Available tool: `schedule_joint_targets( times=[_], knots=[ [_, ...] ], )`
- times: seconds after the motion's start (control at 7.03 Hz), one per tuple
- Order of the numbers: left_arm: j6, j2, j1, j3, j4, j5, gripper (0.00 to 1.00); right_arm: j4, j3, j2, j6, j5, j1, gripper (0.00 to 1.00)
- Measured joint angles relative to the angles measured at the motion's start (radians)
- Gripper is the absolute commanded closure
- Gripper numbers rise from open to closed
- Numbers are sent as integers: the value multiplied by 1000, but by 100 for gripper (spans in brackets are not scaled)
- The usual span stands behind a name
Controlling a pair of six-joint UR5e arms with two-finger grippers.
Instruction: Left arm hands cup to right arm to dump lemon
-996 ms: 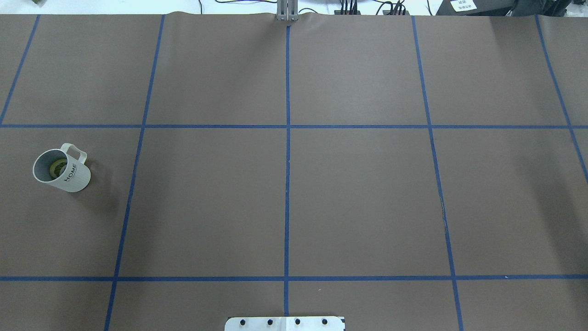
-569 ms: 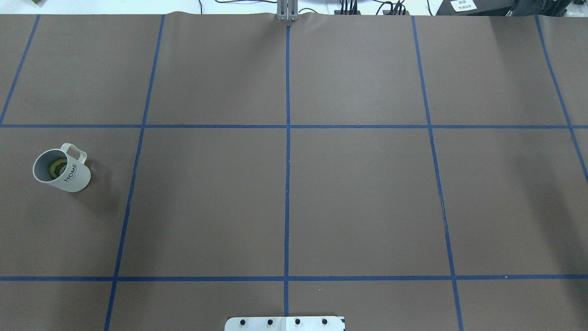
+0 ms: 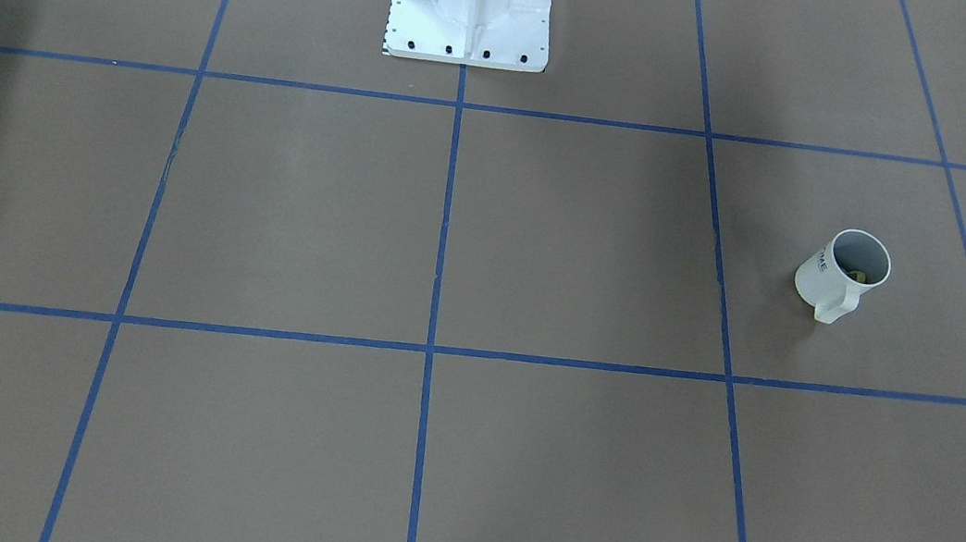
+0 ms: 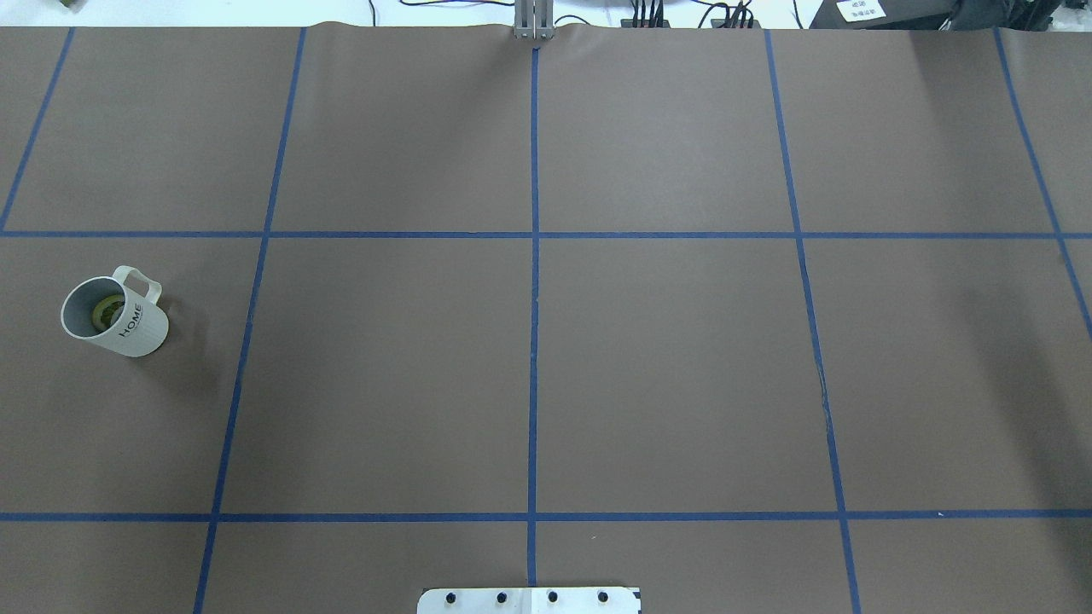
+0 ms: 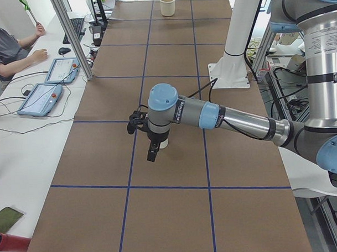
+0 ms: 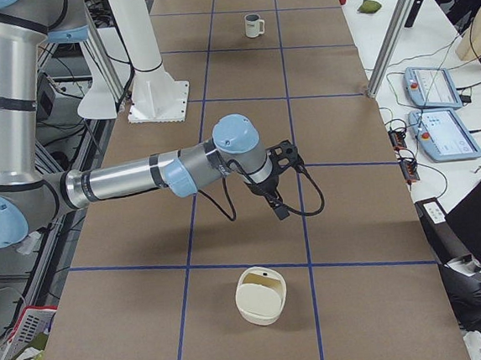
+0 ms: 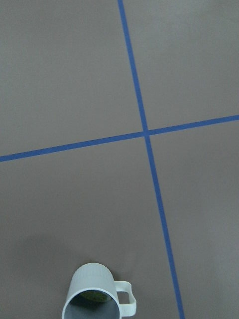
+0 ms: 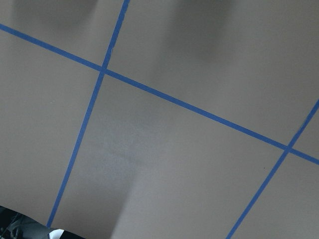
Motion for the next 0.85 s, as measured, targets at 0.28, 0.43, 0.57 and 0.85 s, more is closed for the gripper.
schedule_joint_targets(
  times=[0.28, 0.43, 0.57, 0.85],
  knots=[
    [-25, -9, 0, 11, -53, -5, 0, 53, -3, 3, 16, 4, -2, 0],
    [-44, -8, 2, 11, -76, -7, 0, 96, -10, 18, 48, 14, -17, 0],
    [-54, -7, 5, 11, -87, -9, 0, 138, -20, 47, 74, 29, -45, 1],
    [-87, -2, 26, 17, -92, -9, 0, 184, -28, 87, 124, 54, -122, 1]
  ],
)
